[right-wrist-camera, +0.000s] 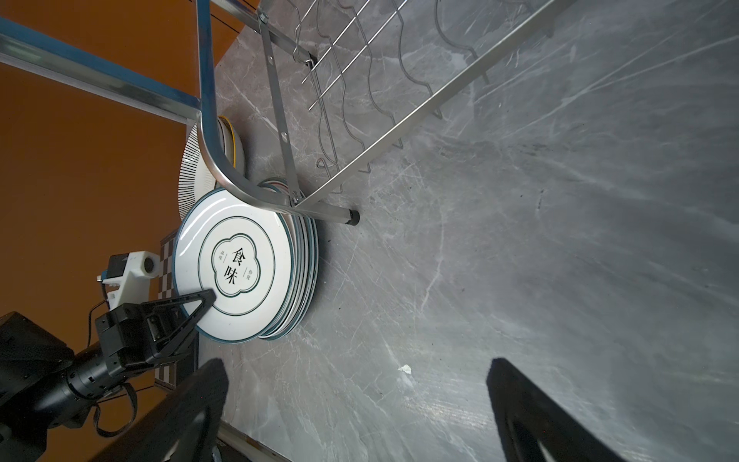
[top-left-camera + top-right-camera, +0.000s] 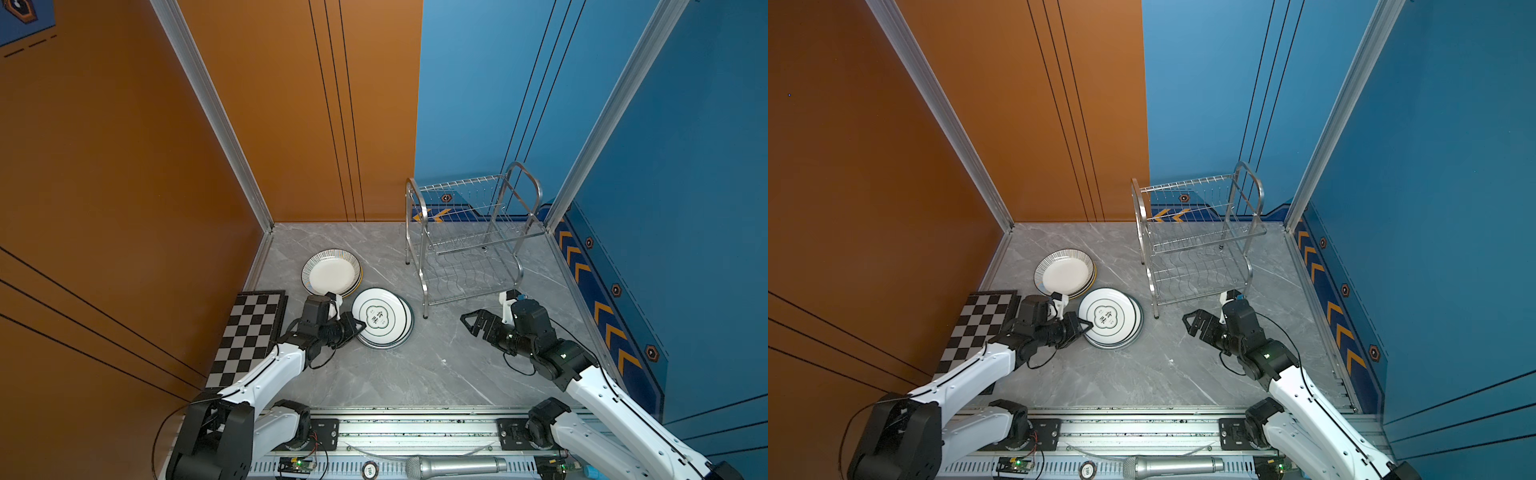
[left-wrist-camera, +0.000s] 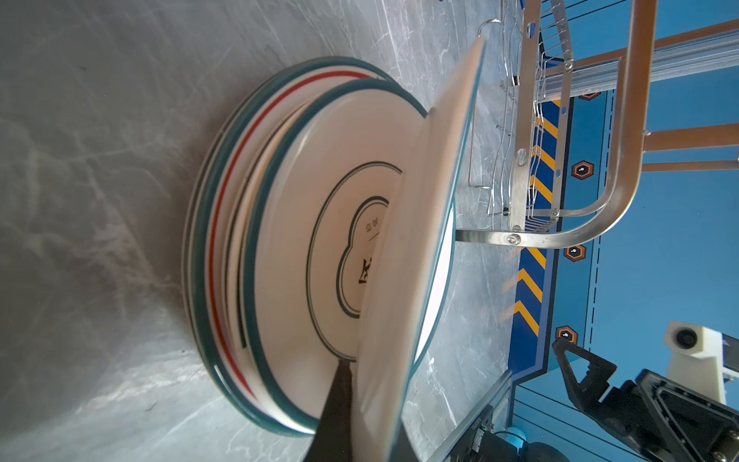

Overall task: Unload the plates from the dish rack
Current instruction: Place the plate among the plates.

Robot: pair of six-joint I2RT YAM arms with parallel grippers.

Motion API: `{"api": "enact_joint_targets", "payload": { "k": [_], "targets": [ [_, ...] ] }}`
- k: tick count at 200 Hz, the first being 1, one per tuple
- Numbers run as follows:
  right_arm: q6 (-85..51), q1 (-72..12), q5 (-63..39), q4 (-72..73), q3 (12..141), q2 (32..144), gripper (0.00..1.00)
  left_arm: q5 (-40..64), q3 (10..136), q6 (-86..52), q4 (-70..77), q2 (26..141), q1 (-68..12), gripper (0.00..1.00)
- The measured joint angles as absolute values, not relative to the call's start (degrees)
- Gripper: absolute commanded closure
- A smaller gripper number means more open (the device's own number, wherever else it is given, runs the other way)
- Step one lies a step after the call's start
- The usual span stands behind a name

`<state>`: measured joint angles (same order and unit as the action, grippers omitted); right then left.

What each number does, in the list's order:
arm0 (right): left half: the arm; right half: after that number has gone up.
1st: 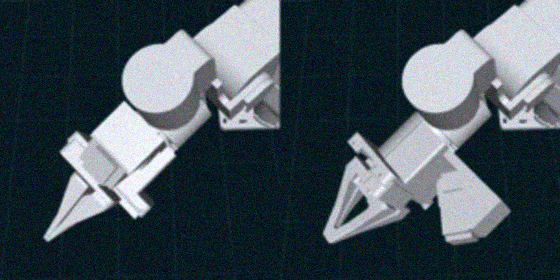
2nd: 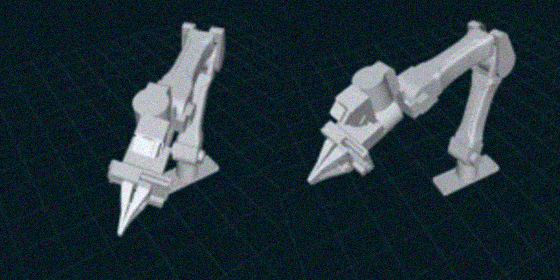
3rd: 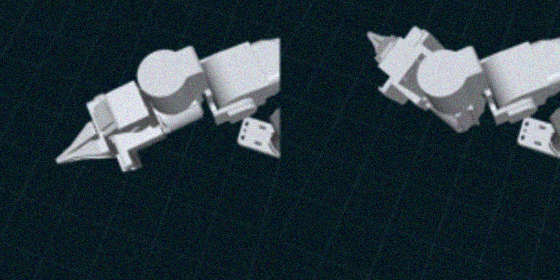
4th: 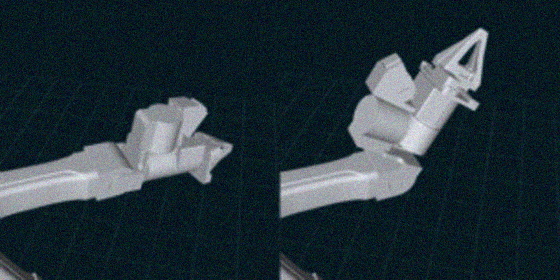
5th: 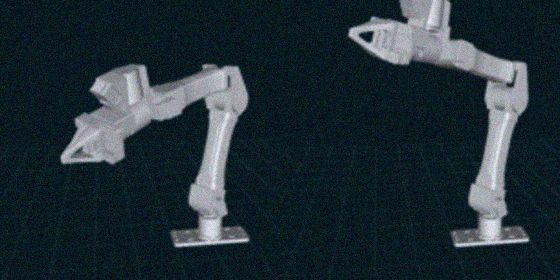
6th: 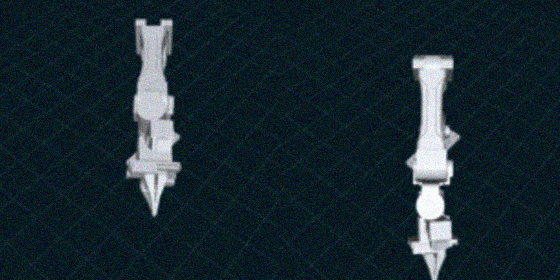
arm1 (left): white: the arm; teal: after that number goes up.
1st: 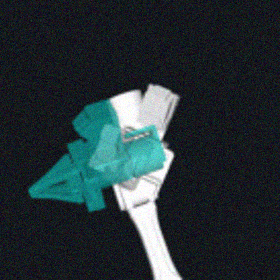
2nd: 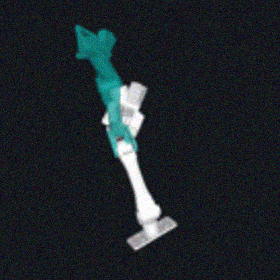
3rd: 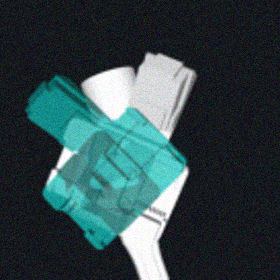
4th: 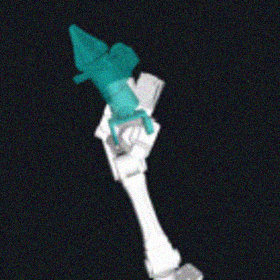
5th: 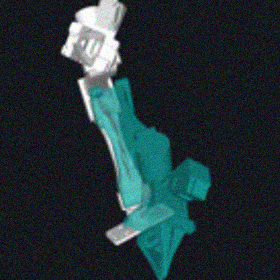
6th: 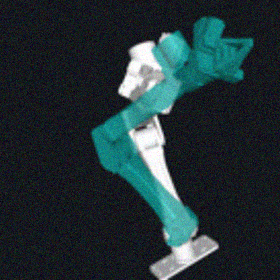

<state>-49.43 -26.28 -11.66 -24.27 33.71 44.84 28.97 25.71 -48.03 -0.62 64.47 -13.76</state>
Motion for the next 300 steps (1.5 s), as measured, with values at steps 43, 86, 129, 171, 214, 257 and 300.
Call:
{"api": "enact_joint_targets", "payload": {
  "k": [43, 86, 129, 171, 214, 257, 300],
  "targets": [
    [-49.3, -26.2, -11.7, -24.5, 33.7, 45.7, 0.0, 29.5, 26.7, -48.0, -0.3, 66.1, -13.8, 0.88],
    [-49.3, -26.2, -11.7, -24.6, 34.2, 45.8, 0.0, 29.2, 28.6, -46.7, -3.3, 66.5, -14.0, 0.77],
    [-49.3, -26.2, -11.7, -24.6, 34.3, 45.8, 0.0, 27.7, 31.4, -44.1, -8.0, 67.6, -14.7, 0.62],
    [-49.2, -26.2, -11.7, -24.6, 34.3, 45.9, 0.0, 23.6, 36.9, -40.9, -16.1, 71.4, -17.5, 0.53],
    [-48.7, -26.2, -11.7, -24.6, 34.3, 46.0, 0.0, 17.8, 41.2, -38.7, -22.4, 73.9, -21.1, 0.51],
    [-47.9, -26.2, -11.7, -24.6, 34.3, 46.6, 0.0, 11.4, 45.3, -36.7, -28.4, 75.5, -23.7, 0.49],
    [-47.7, -26.2, -11.7, -24.9, 34.3, 47.2, 0.0, 7.5, 48.1, -35.5, -31.7, 77.9, -25.9, 0.43]
  ]
}}
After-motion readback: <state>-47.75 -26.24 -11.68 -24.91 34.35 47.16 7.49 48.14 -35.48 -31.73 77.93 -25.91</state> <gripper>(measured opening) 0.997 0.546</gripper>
